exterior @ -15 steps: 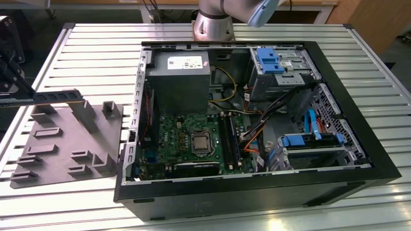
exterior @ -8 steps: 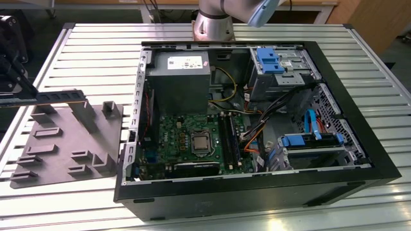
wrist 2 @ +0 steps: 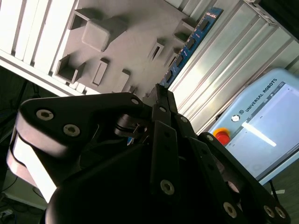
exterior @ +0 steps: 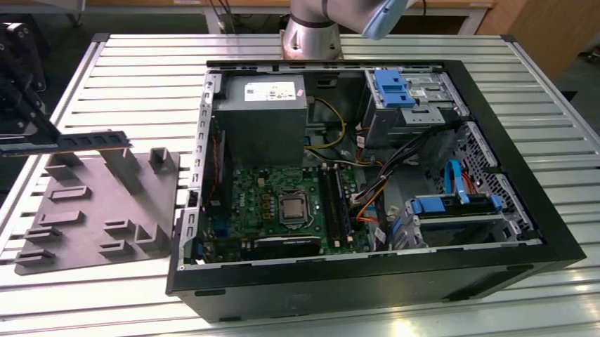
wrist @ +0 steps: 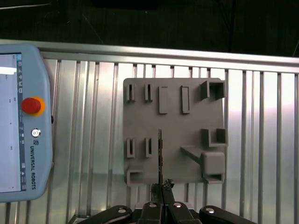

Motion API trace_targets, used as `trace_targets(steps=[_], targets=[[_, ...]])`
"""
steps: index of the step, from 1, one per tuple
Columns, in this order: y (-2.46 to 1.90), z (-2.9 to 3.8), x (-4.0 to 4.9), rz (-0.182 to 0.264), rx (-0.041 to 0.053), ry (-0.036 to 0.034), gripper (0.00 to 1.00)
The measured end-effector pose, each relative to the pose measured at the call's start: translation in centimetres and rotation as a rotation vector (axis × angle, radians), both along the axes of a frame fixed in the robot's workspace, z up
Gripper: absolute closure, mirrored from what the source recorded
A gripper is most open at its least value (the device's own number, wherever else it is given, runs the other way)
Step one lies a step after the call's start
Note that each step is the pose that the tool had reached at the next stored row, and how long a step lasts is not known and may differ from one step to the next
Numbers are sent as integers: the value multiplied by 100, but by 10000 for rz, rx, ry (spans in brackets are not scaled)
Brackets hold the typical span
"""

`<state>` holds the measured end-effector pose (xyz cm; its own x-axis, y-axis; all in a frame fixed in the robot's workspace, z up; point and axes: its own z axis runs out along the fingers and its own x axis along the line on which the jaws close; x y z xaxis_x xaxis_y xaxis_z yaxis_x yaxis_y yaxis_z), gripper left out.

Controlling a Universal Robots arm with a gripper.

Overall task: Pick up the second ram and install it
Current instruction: 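Pick up the second ram and move it above second insertion slot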

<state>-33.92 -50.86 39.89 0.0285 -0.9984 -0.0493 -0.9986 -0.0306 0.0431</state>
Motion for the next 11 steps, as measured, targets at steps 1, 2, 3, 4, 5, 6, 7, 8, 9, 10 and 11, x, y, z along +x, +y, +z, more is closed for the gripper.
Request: trace_targets(steps=[1, 2, 3, 4, 5, 6, 7, 8, 9, 10, 11], targets=[[0, 0, 5, 0, 0, 0, 88], [0, 0, 10, 0, 0, 1, 88], [0, 0, 16, 0, 0, 0, 88], [0, 0, 20, 0, 0, 0, 88], [0, 0, 25, 0, 0, 0, 88], [0, 0, 29, 0, 0, 0, 88], [0, 1, 34, 0, -1, 0, 88], [0, 1, 39, 0, -1, 1, 88], [0, 0, 43, 0, 0, 0, 88], [0, 0, 49, 0, 0, 0, 88], [0, 0, 54, 0, 0, 0, 88]])
